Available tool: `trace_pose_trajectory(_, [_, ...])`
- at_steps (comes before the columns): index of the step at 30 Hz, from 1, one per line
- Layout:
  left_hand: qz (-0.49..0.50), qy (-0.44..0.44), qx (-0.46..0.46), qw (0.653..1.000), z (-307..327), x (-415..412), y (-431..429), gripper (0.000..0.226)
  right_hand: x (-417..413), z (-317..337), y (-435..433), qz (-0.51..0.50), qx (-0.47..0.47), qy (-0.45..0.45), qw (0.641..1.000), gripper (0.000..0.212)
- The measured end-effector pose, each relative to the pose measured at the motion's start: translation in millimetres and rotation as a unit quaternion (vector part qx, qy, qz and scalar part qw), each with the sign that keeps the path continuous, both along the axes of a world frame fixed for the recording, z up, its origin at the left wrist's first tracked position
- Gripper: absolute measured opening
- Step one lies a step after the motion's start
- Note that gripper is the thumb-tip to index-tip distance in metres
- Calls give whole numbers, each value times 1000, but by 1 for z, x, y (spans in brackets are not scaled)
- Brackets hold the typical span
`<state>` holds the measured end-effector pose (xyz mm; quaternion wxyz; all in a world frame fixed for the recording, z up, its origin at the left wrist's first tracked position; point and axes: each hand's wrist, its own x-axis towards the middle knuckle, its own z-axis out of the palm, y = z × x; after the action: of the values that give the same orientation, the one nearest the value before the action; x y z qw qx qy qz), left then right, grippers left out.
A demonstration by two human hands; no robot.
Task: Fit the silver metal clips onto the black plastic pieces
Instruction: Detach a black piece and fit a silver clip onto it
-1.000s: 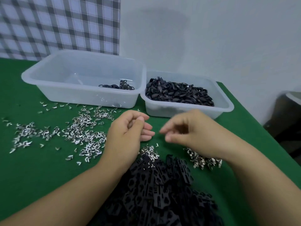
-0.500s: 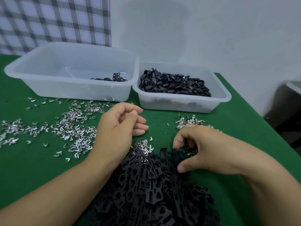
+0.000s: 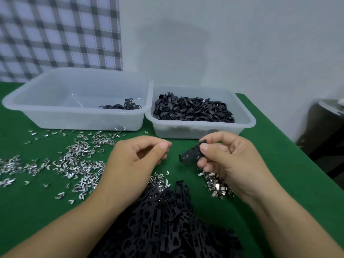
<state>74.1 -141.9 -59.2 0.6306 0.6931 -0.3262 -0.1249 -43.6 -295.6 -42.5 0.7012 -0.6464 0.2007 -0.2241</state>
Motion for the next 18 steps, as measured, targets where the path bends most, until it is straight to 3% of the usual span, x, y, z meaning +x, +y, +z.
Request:
trace_pose_trajectory(5, [-54, 42, 28, 997, 8, -3, -1, 17, 3, -3, 6, 42, -16, -46, 998, 17])
trace_pose_trajectory(10, [-151, 176, 37, 972, 10, -8, -1, 19, 9, -7, 15, 70, -43, -66, 994, 22])
trace_pose_trajectory(15, [-175, 247, 13, 953, 10, -7, -2, 33, 12, -6, 25, 58, -64, -63, 994, 21])
trace_pose_trajectory(18, [-172, 252, -4, 952, 9, -7, -2, 24, 14, -6, 30, 38, -128, -32, 990, 19])
